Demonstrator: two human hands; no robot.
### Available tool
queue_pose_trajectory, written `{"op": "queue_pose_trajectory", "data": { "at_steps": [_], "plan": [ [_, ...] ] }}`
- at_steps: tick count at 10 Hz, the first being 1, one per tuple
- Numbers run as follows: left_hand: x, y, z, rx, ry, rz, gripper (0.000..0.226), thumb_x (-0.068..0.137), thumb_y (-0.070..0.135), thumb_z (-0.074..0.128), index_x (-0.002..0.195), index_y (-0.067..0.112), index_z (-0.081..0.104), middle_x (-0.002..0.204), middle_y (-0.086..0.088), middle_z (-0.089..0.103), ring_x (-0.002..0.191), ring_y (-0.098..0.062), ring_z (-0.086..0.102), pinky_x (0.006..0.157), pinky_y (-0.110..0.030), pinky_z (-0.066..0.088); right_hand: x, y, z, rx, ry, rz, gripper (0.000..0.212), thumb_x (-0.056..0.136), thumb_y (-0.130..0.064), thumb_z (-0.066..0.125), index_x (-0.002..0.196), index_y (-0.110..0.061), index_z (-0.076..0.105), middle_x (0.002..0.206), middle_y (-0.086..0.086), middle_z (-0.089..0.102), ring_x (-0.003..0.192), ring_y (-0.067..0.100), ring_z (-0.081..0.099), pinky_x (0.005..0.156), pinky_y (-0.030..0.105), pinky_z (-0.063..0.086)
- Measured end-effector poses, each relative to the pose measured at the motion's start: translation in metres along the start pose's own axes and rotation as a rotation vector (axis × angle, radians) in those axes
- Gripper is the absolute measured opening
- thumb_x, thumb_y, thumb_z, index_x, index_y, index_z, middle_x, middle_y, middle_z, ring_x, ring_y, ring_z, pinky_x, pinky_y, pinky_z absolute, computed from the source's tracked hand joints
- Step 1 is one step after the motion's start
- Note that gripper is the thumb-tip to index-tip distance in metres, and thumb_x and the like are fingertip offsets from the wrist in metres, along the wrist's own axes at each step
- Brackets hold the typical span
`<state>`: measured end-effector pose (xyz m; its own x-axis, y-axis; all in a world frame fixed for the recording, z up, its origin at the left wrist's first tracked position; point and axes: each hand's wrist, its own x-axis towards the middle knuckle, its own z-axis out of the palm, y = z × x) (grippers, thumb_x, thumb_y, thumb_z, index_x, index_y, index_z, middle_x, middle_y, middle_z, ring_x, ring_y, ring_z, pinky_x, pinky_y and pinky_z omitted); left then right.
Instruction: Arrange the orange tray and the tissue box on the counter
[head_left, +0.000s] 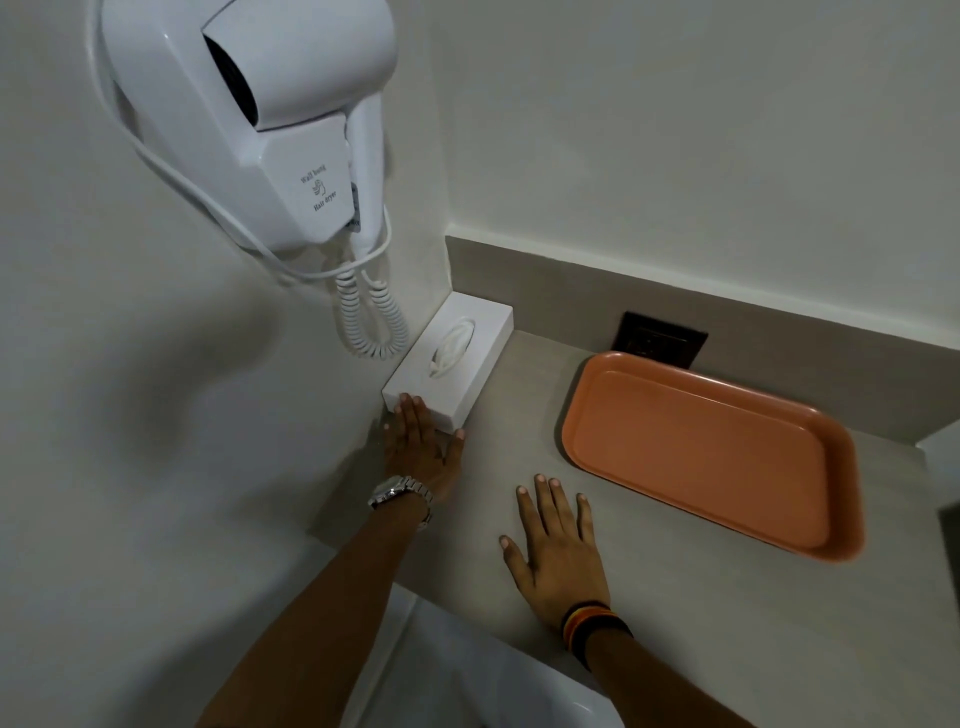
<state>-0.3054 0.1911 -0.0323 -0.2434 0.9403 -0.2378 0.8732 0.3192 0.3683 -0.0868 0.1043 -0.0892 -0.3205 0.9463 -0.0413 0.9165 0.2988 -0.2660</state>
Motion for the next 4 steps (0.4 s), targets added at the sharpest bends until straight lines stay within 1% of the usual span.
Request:
{"op": "queue_pose_trajectory", "data": {
  "at_steps": [2,3,4],
  "plan": [
    [-0.004,0.002,0.004,-0.045,0.049,0.01,0.086,0.099,0.06,0.026,0.155,0.011,-0.019,0.164,-0.007,-0.026,0.152,-0.022,-0.021,0.123,-0.044,-0.011,-0.002,0.0,-0.002,-0.021,-0.033,0.005,0.071,0.1,-0.063,0.014,0.161,-0.026,0.011,0.169,0.003,0.004,0.156,0.019,-0.003,0.125,0.053,-0.001],
    [-0.019,0.009,0.009,-0.036,0.111,0.106,0.083,0.1,0.056,0.029,0.157,0.012,-0.013,0.166,-0.01,-0.019,0.153,-0.024,-0.016,0.124,-0.044,-0.009,-0.001,0.001,-0.005,-0.009,-0.068,0.009,0.072,0.1,-0.064,0.011,0.161,-0.026,0.006,0.169,0.003,-0.002,0.156,0.019,-0.007,0.124,0.052,-0.006],
    [-0.037,0.022,0.015,-0.057,0.165,0.241,0.081,0.1,0.057,0.026,0.158,0.015,-0.011,0.167,-0.009,-0.014,0.154,-0.025,-0.013,0.124,-0.041,-0.007,0.003,0.002,-0.012,0.031,-0.115,0.003,0.071,0.101,-0.059,0.015,0.161,-0.022,0.003,0.17,0.005,-0.003,0.156,0.02,-0.009,0.125,0.05,-0.011]
  ]
}}
